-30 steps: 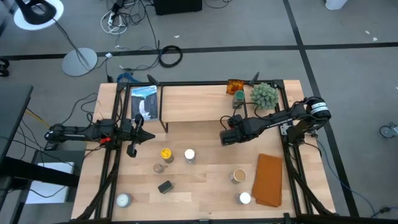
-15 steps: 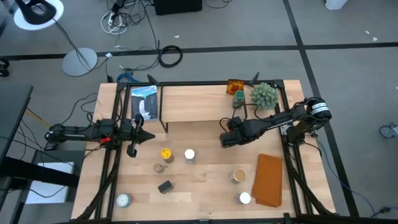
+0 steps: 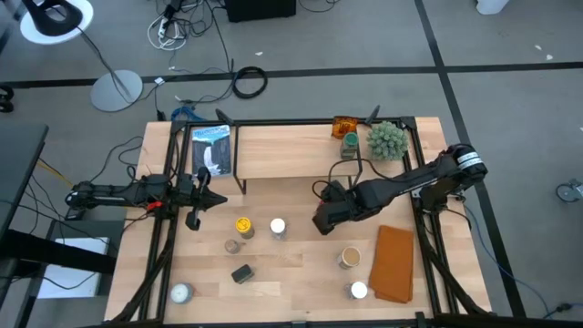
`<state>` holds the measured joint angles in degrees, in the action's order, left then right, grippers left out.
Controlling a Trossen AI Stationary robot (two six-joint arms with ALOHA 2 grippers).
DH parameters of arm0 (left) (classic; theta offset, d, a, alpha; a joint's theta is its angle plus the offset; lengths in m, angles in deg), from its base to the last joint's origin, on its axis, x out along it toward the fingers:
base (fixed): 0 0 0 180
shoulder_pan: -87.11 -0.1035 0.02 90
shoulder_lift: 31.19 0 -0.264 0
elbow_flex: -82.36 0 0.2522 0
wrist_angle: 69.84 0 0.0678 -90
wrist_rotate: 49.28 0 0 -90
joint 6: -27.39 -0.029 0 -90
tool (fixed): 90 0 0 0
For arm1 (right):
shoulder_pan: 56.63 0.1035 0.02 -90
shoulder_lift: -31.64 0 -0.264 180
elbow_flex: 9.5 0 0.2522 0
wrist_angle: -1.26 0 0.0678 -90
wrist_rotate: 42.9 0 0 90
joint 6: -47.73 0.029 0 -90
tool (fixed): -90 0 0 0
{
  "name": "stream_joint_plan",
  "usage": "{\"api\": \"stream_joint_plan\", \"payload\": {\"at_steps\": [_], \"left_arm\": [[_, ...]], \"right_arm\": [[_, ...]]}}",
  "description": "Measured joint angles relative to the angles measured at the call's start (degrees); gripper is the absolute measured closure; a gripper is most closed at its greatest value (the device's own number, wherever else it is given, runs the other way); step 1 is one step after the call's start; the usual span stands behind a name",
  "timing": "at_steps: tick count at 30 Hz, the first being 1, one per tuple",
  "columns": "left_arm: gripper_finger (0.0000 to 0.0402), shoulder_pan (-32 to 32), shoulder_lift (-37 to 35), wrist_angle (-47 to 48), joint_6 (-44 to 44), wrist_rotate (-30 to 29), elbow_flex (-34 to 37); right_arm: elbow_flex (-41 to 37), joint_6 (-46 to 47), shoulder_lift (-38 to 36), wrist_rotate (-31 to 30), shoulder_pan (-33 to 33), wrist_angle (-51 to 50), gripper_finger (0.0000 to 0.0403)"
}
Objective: Shelf spices
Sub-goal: Put the red seasoning can on the shelf
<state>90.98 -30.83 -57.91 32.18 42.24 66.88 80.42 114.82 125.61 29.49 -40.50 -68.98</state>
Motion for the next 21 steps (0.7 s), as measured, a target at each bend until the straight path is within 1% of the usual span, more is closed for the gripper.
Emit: {"api": "stream_joint_plan", "payload": {"at_steps": [6,11,15,21], "left_arm": [[0.0395,0.0,0.0,0.0,0.0,0.0,0.0],[0.0395,0.0,0.0,0.0,0.0,0.0,0.0],[0.0395,0.0,0.0,0.0,0.0,0.0,0.0],[0.0395,0.0,0.0,0.0,0.0,0.0,0.0]], "right_arm": [[8.5,-8.9,0.0,1.8,0.2,-2.1,0.0185],[14.6,-18.2,0.0,-0.2,-1.5,-4.2,0.0181],[18.7,-26.8,0.0,-0.8,-5.2,-4.7,0.0179],[22.4,-43.0,0.0,0.3,-13.1,-4.9,0.0179]]}}
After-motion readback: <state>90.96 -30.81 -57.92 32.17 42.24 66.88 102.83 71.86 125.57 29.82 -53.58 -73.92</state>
